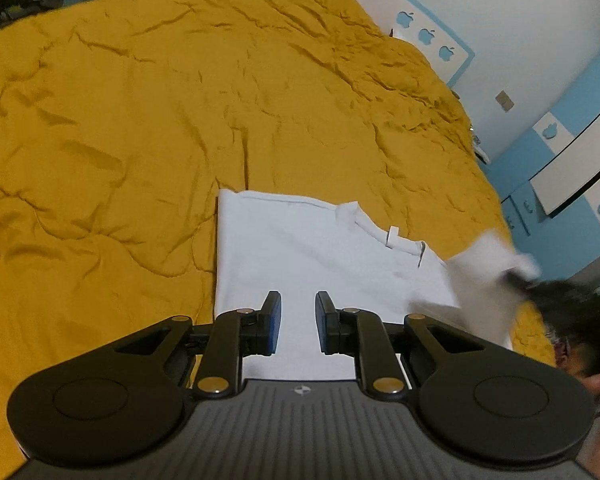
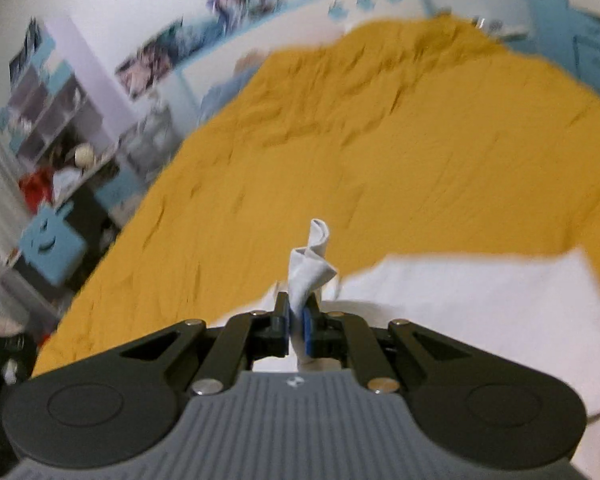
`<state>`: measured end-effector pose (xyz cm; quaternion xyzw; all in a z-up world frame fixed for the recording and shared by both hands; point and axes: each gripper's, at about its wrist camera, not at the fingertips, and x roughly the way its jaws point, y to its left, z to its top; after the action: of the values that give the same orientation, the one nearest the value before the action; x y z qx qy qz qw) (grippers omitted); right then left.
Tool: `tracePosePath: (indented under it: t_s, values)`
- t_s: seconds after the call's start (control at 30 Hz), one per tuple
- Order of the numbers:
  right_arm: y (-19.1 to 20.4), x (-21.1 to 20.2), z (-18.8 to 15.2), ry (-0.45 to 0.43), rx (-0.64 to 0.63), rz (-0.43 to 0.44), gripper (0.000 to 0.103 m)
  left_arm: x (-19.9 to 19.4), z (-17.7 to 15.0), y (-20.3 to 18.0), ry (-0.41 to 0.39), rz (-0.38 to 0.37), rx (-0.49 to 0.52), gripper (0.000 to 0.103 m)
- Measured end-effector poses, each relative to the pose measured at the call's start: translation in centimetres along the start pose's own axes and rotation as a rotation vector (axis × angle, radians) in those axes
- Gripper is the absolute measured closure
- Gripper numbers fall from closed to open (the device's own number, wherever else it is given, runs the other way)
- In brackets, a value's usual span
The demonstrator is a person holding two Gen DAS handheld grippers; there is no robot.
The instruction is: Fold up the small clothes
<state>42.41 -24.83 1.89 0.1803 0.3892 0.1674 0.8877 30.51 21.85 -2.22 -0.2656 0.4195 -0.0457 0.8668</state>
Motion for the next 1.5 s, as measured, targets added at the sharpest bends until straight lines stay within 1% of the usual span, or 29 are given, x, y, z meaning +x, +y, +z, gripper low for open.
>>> tracePosePath:
  t_s: [0.07,0.2,0.27,0.33,0.37,0.4,0.47,0.5,0.57,0.63,0.7,0.77,0.8,0.83,0.93,1.03,1.13,1.17,1.2,1.23,1.27,1.3,1.33,1.4,1.5]
  values:
    - [0.8,2.8,-2.4,0.059,-0.008,0.004,0.102,0.5,-0.1,0.7,0.011,-0.021,-0.013,0.083]
    - [2.6,7.4,-7.1,0.162,-0.033,0.019,0.102,1.8,-0.6,1.8,0.035,-0.087,-0.049,0.083]
    - [2.5,9.3,-9.2,0.212,-0.032,0.011,0.098,2.5,-0.8,2.0,0.045,-0.113,-0.074,0.083]
    - [2.4,11.0,-10.6,0.272,-0.024,0.007,0.093,3.3,-1.0,1.6,0.055,-0.133,-0.076,0.078]
    - [2.4,11.2,-11.0,0.284,-0.024,0.009,0.090,3.7,-1.1,1.3,0.057,-0.147,-0.071,0.073]
    - [2.2,11.1,-11.5,0.283,-0.026,0.020,0.087,4.1,-1.1,1.1,0.060,-0.162,-0.072,0.070]
    - [2.0,10.7,-11.6,0.285,-0.019,0.065,0.073,5.1,-1.3,0.8,0.074,-0.199,-0.096,0.059]
    - [1.7,10.3,-11.9,0.288,-0.009,0.086,0.070,5.6,-1.4,0.7,0.082,-0.213,-0.110,0.057]
    - [1.2,9.1,-11.4,0.274,-0.004,0.111,0.066,7.1,-1.7,0.5,0.113,-0.236,-0.149,0.057]
    - [0.5,7.4,-10.5,0.236,-0.025,0.098,0.063,8.6,-2.0,0.4,0.139,-0.252,-0.182,0.057]
    - [-0.7,5.6,-10.5,0.204,-0.045,0.075,0.063,10.1,-2.2,0.2,0.163,-0.254,-0.217,0.057]
    - [-1.6,4.5,-9.8,0.170,-0.088,0.017,0.063,11.5,-2.3,-0.2,0.185,-0.273,-0.258,0.057]
    - [-2.3,3.8,-9.8,0.156,-0.108,-0.010,0.063,12.0,-2.4,-0.4,0.189,-0.278,-0.270,0.055]
    - [-3.1,3.1,-9.7,0.146,-0.118,-0.027,0.063,12.6,-2.5,-0.6,0.192,-0.273,-0.274,0.052]
    - [-5.7,1.2,-9.5,0.128,-0.104,-0.073,0.063,14.0,-2.8,-1.3,0.207,-0.174,-0.261,0.051]
    - [-8.0,-0.8,-9.8,0.113,-0.102,-0.104,0.063,14.3,-3.0,-2.1,0.195,-0.134,-0.221,0.051]
    - [-9.9,-2.3,-10.5,0.116,-0.087,-0.092,0.063,14.6,-3.0,-3.2,0.187,-0.106,-0.175,0.051]
    - [-10.4,-2.7,-10.9,0.118,-0.081,-0.093,0.063,14.7,-3.0,-3.7,0.183,-0.100,-0.153,0.055]
    - [-10.8,-3.1,-11.4,0.117,-0.076,-0.098,0.063,14.8,-2.9,-4.3,0.178,-0.090,-0.121,0.065]
    - [-11.3,-3.6,-11.9,0.110,-0.072,-0.103,0.065,14.8,-2.9,-4.9,0.170,-0.073,-0.091,0.074]
    - [-11.7,-3.9,-12.3,0.099,-0.063,-0.112,0.071,14.8,-2.8,-5.5,0.166,-0.066,-0.061,0.093]
    - [-12.3,-4.3,-12.5,0.088,-0.049,-0.122,0.074,14.7,-2.6,-6.2,0.159,-0.067,-0.037,0.100]
    - [-12.7,-4.6,-12.8,0.080,-0.041,-0.125,0.079,14.3,-2.3,-6.8,0.148,-0.074,-0.024,0.100]
    - [-13.2,-5.1,-13.0,0.065,-0.035,-0.119,0.080,13.2,-1.4,-8.3,0.110,-0.125,-0.001,0.100]
    - [-12.2,-5.8,-13.0,0.046,-0.115,-0.085,0.080,10.6,0.9,-12.3,0.051,-0.206,0.063,0.100]
